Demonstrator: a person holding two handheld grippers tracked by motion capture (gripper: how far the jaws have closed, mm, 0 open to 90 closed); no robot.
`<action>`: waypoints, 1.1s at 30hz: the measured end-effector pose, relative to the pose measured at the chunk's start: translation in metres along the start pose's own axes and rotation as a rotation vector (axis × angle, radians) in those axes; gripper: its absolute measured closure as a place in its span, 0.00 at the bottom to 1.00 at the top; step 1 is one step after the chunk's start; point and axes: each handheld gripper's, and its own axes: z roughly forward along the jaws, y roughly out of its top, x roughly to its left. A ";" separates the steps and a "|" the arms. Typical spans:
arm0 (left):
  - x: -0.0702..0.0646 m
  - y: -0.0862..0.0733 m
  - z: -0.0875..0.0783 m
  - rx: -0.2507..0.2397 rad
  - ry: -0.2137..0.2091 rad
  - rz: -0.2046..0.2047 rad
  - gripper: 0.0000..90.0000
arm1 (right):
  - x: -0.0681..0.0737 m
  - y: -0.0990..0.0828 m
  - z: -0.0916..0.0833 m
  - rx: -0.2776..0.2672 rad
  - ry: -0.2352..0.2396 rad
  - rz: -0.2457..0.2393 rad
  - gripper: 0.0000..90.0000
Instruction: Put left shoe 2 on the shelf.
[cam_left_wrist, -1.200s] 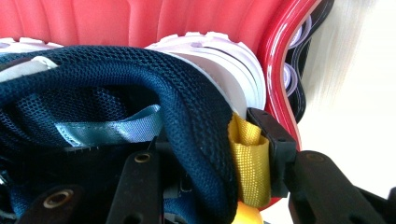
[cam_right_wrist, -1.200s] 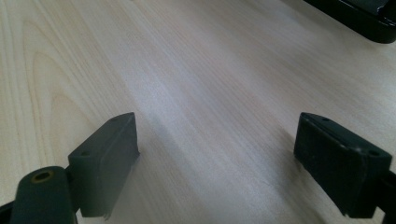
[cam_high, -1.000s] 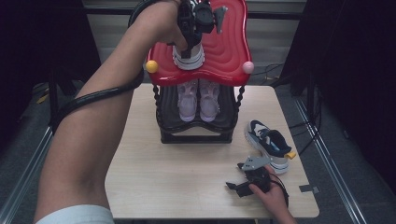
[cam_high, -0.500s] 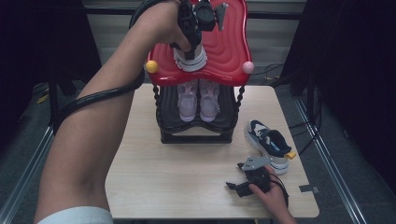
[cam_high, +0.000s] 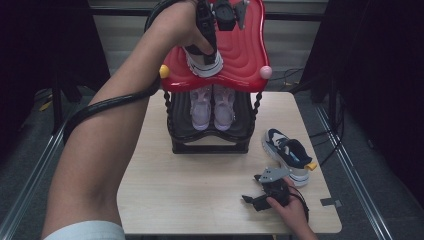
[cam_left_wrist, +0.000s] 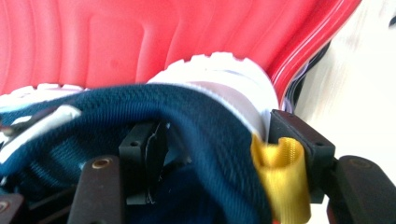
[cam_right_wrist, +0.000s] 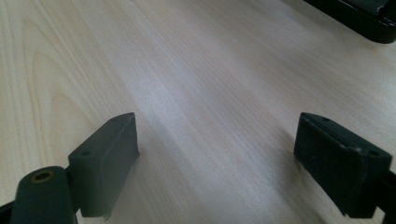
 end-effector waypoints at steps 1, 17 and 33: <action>0.001 0.001 0.001 0.008 0.002 -0.001 0.42 | 0.000 0.000 0.000 0.000 0.000 0.000 0.15; -0.001 0.002 -0.004 0.046 -0.056 0.005 0.65 | 0.000 0.000 0.000 -0.001 0.000 0.000 0.15; -0.005 -0.005 -0.003 0.081 -0.063 0.113 0.69 | 0.000 0.000 0.000 -0.002 0.000 0.000 0.15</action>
